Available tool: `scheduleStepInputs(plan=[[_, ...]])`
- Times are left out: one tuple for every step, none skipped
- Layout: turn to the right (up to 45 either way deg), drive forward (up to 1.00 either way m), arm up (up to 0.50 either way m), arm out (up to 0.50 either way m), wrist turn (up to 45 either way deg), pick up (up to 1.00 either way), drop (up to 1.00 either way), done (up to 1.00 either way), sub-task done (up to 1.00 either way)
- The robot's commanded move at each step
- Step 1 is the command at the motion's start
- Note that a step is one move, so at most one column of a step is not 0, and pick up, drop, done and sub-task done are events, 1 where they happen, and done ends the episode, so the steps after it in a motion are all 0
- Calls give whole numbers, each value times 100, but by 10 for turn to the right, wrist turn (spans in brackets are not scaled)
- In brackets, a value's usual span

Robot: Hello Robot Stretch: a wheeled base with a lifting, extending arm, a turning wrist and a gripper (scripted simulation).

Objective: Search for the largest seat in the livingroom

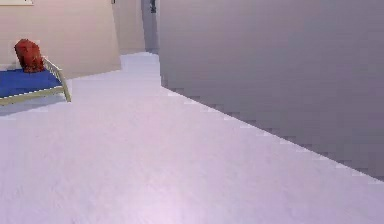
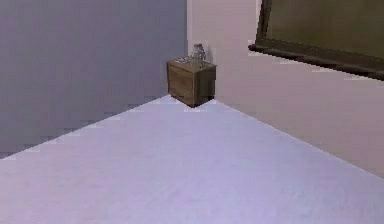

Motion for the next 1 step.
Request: scheduleStepInputs(plan=[[60,0,0,0,0,0,0,0,0]])
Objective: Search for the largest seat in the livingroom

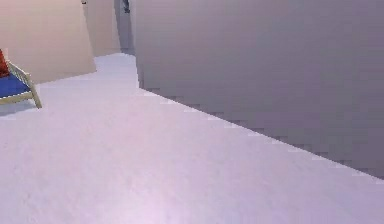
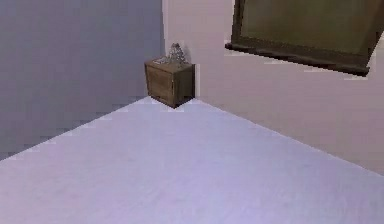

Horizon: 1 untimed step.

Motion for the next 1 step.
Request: scheduleStepInputs(plan=[[0,45,0,0,0,0,0,0,0]])
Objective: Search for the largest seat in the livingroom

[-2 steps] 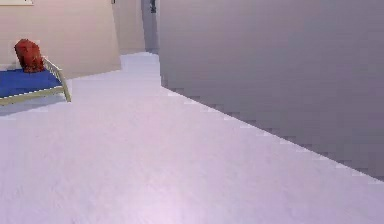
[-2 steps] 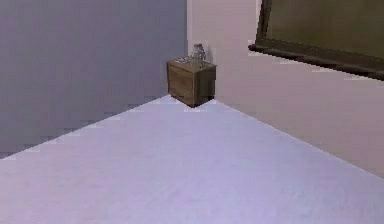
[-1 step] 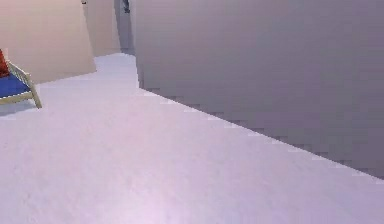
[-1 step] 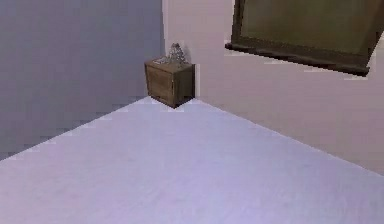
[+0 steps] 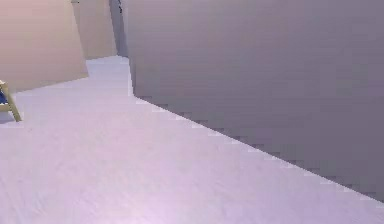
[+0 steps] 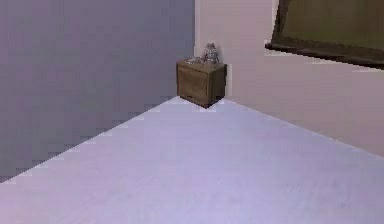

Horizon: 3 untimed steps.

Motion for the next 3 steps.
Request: scheduleStepInputs(plan=[[-240,0,0,0,0,0,0,0,0],[0,100,0,0,0,0,0,0,0],[-30,0,0,0,0,0,0,0,0]])
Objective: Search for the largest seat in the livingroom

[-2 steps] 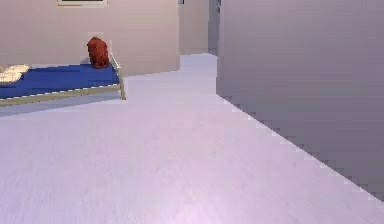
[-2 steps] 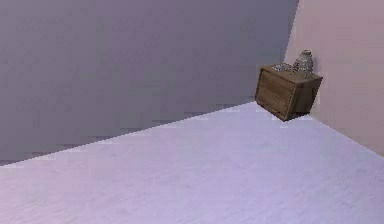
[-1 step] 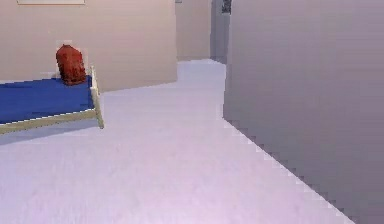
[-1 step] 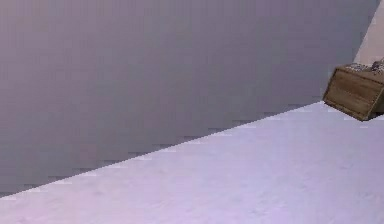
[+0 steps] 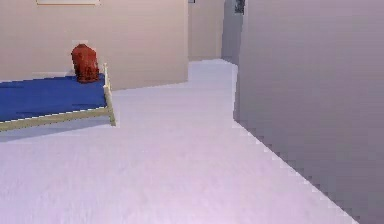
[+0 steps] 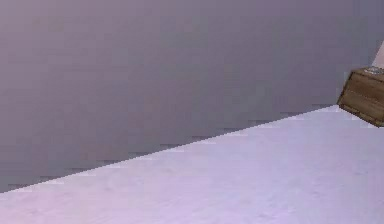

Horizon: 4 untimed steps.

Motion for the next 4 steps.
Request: scheduleStepInputs(plan=[[0,100,0,0,0,0,0,0,0],[0,100,0,0,0,0,0,0,0],[0,70,0,0,0,0,0,0,0],[-360,0,0,0,0,0,0,0,0]])
